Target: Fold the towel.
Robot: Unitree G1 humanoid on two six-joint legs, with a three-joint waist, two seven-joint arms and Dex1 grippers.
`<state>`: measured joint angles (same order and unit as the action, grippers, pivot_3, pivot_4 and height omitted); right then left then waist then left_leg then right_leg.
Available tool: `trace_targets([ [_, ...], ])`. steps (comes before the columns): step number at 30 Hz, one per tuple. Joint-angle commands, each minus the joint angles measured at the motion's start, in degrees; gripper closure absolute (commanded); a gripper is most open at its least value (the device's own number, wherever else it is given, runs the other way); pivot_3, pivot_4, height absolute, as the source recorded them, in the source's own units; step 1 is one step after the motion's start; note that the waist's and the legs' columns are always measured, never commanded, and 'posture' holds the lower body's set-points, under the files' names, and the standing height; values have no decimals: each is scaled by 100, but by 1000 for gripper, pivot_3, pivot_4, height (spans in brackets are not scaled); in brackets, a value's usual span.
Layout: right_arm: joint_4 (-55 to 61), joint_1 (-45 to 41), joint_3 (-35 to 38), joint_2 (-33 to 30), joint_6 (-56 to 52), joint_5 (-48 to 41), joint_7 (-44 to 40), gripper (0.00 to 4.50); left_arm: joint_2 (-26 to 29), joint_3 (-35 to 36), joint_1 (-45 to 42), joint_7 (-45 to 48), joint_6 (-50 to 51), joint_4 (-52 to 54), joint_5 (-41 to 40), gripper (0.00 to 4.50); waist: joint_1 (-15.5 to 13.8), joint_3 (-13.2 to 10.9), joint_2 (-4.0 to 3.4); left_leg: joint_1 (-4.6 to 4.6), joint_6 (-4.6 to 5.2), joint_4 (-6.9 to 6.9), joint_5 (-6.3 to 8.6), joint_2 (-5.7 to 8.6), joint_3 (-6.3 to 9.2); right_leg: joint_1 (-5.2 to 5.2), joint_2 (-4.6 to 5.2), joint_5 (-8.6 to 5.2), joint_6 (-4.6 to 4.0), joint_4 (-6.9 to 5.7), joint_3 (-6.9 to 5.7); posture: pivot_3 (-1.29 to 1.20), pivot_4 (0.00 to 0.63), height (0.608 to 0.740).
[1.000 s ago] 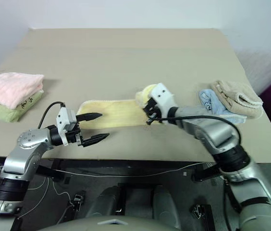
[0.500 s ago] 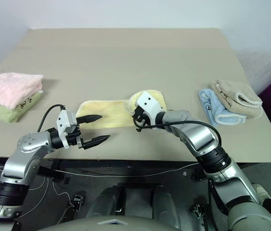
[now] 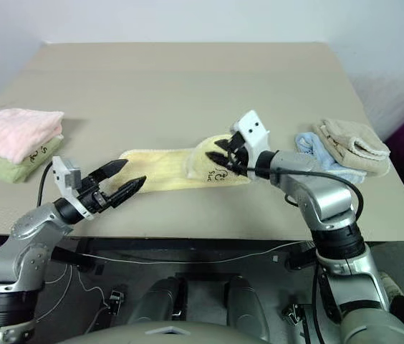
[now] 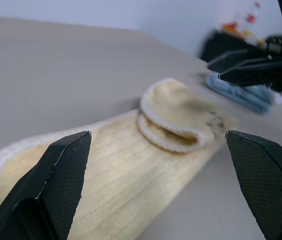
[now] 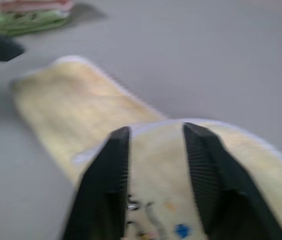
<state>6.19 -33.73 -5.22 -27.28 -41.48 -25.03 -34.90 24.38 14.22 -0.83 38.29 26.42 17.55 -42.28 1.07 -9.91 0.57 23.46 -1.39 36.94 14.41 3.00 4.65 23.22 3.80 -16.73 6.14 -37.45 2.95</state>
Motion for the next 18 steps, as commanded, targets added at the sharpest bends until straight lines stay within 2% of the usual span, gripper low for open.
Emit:
trace_targets([
  [1, -912, -156, -137, 327, 897, 337, -252, 4218, -317, 224, 210, -848, 566, 603, -717, 0, -7, 0, 0, 0, 0, 0, 0, 0, 0, 0, 0, 0, 0, 0, 0, 0, 150, 740],
  [2, -1231, -169, -201, 425, 1141, 462, -321, 4459, -413, 239, 282, -1071, 684, 705, -826, 0, -6, 1, 1, 0, 0, 1, 0, 0, 0, 0, -1, 0, 0, -1, 0, 0, 150, 740],
  [6, -2438, -206, -405, 742, 1972, 969, -427, 4459, -755, 364, 563, -1934, 1038, 1011, -1298, 0, -19, 0, 0, 0, -1, 4, -1, 2, -1, -1, -6, 0, 0, -3, -1, 0, 150, 740],
  [10, -3108, -151, -490, 918, 2496, 1254, -536, 4459, -1036, 369, 865, -2650, 1271, 1298, -1676, 0, -18, 3, 3, -2, -1, 6, -1, 5, -1, -3, -6, 0, 0, -3, 0, 0, 150, 740],
  [14, -3000, 16, -572, 962, 2714, 1399, -737, 4459, -1277, 386, 1040, -3404, 1421, 1353, -1934, 0, -18, 6, 7, -14, -3, 6, -1, 4, 0, -16, -9, 0, 0, -3, -1, 0, 150, 740],
  [18, -2290, 25, -382, 922, 2766, 1207, -928, 4459, -1501, 542, 929, -4168, 1490, 1174, -2439, 0, -23, 6, 7, -13, -3, 6, -1, 4, 0, -15, -9, 0, 0, -3, -1, 0, 150, 740],
])
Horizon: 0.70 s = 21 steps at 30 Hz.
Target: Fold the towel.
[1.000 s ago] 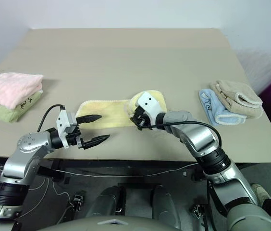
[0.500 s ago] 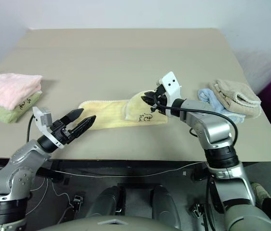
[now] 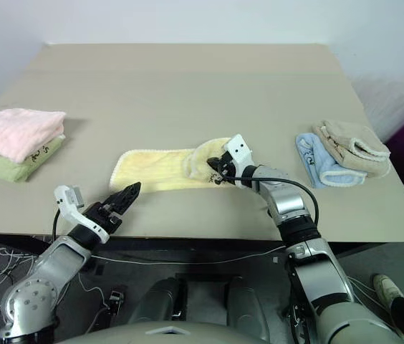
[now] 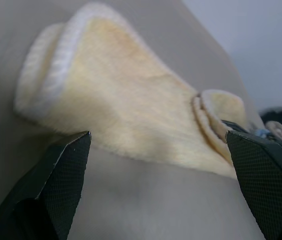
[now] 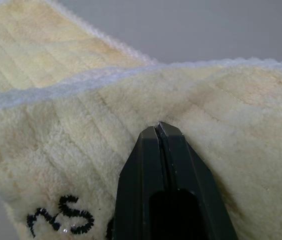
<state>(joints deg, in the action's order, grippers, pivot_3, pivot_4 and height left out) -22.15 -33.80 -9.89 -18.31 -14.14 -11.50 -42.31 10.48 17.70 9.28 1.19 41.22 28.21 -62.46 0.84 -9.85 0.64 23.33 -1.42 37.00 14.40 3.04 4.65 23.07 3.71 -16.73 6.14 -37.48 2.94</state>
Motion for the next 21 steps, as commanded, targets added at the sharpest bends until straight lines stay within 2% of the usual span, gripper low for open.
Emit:
trace_targets([
  [1, 773, 23, 150, -11, 10, -223, -246, 4459, -188, 241, -134, -656, -7, 46, -597, 0, -4, -1, -2, 0, 0, 0, 0, 0, 0, 1, 0, 0, 0, 0, 0, 0, 150, 740],
  [6, 1509, -64, 435, -143, -181, -452, -322, 4459, -408, 337, -345, -1395, -48, -183, -1428, 0, -13, -1, -1, 3, -1, 1, 0, 0, 1, 3, 0, 0, 0, 0, 0, 0, 150, 740],
  [11, 1884, -132, 616, -203, -378, -618, -327, 4459, -590, 478, -730, -2173, -302, -609, -1926, 0, -31, 0, -1, 3, -2, 3, -1, 5, 5, -1, 4, 0, 0, 1, -5, 0, 150, 740],
  [21, 2135, 1, 635, -204, -452, -619, -255, 4459, -614, 396, -1267, -2678, -590, -1046, -2017, 0, -35, 1, -2, -2, -5, 4, -3, 7, 5, -10, 1, 0, 0, 0, -7, 0, 150, 740],
])
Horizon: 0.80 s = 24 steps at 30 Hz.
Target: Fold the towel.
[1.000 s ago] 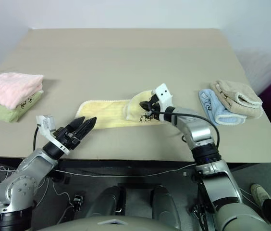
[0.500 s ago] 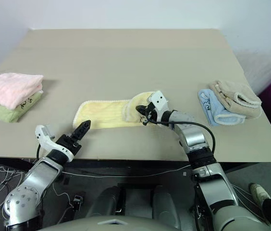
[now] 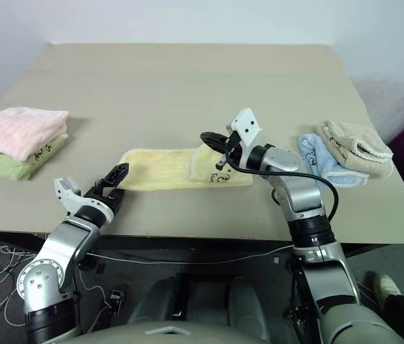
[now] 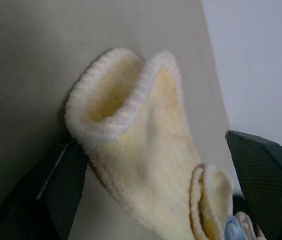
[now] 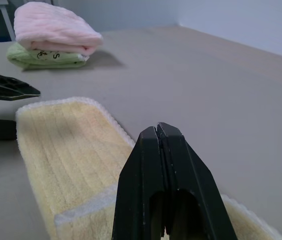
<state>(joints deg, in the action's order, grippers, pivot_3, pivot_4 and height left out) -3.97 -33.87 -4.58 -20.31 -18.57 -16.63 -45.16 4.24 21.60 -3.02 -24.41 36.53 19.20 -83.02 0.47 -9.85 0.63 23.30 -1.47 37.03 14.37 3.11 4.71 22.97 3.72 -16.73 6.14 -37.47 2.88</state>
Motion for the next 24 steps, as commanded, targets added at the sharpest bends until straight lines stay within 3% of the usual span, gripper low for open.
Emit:
trace_targets([
  [1, 334, 18, 104, -2, -16, -108, 38, 4459, 6, 3, -46, -115, -133, -145, 32, 0, 4, 0, 0, 0, 0, 0, 0, 0, 0, 0, 0, 0, 0, 0, 0, 0, 150, 740],
  [4, 386, 50, 127, -7, -40, -112, 81, 4500, -31, 25, -68, -65, -263, -93, 16, 853, 13, 0, 0, 0, 0, 0, 0, 0, 0, 2, 0, 0, 0, 0, 1, 0, 150, 740],
  [14, 443, 112, 157, -30, -60, -122, 144, 4500, -45, 67, -167, 63, -608, 17, 33, 4302, 14, -1, 1, 3, 0, -2, 0, 0, 0, 4, 0, 0, 0, 3, 1, 0, 150, 740],
  [18, 458, 132, 174, -50, -59, -116, 170, 4500, 88, 194, -234, 221, -769, 2, 56, 4467, 15, -2, 2, 3, 0, -2, 0, 0, 0, 4, 0, 0, 0, 3, 1, 0, 150, 740],
  [24, 489, 163, 223, -98, -50, -102, 250, 4500, 825, 678, -318, 854, -909, -87, 145, 4467, 35, -3, 1, 6, -2, -7, -1, -3, -1, 12, -5, 0, -1, 2, 2, 0, 150, 740],
])
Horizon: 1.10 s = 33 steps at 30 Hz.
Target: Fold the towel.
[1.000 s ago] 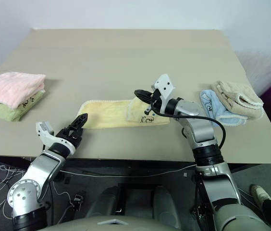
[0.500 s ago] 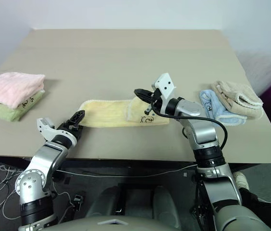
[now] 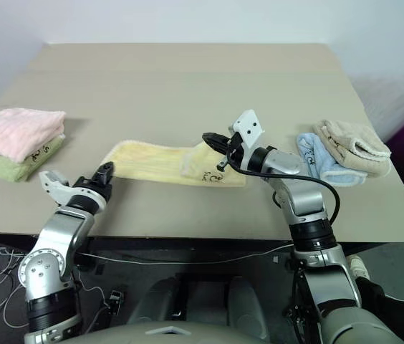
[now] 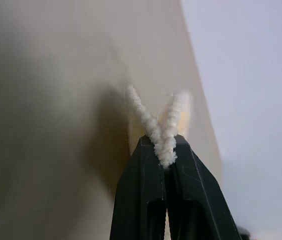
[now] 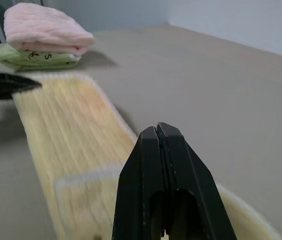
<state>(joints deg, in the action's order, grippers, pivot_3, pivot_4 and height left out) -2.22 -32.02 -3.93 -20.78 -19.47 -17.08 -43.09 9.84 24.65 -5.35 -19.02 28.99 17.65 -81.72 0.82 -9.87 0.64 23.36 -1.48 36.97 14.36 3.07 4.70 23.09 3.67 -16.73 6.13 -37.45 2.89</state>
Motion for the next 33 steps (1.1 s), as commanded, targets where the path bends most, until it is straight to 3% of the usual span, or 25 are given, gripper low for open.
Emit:
trace_targets([
  [1, 325, -10, 173, -72, 39, -62, 53, 4500, 410, 476, -96, 425, -162, 59, -14, 4467, -2, 0, 0, 0, 0, -1, 0, 0, -1, 0, 0, 0, 0, 0, 1, 0, 150, 740],
  [7, 311, 26, 323, -127, 40, -67, 205, 4500, 1448, 359, -185, 1463, 157, 71, 358, 4467, -26, -2, 2, 3, 0, -1, 0, 3, 0, 1, 4, 0, 0, 2, 0, 0, 150, 740],
  [14, 259, 81, 454, -125, 64, -45, 393, 4500, 2172, -1090, -536, 3110, 616, 456, 1593, 4467, -6, -3, 1, 3, 0, -8, 0, 5, -1, 2, 5, 0, -1, 6, 0, 0, 150, 740],
  [17, 261, 118, 488, -126, 80, -27, 486, 4500, 2464, -1934, -655, 3902, 571, 602, 2494, 4467, 5, -5, -3, 4, 0, -13, 0, 3, -2, 5, 4, 0, -1, 7, 2, 0, 150, 740],
  [24, 358, 250, 535, -144, 77, -3, 635, 4500, 2350, -3368, -1468, 4602, 542, 95, 4130, 4467, -5, -8, -7, 6, -1, -17, 0, 3, -5, 8, 4, 0, 0, 12, 5, 0, 150, 740],
  [33, 629, 490, 590, -232, 15, -14, 774, 4500, 1907, -4239, -1976, 4992, 696, -593, 5367, 4467, 1, -8, -7, 9, 0, -21, 0, 3, -5, 12, 4, 0, 1, 18, 5, 0, 150, 740],
])
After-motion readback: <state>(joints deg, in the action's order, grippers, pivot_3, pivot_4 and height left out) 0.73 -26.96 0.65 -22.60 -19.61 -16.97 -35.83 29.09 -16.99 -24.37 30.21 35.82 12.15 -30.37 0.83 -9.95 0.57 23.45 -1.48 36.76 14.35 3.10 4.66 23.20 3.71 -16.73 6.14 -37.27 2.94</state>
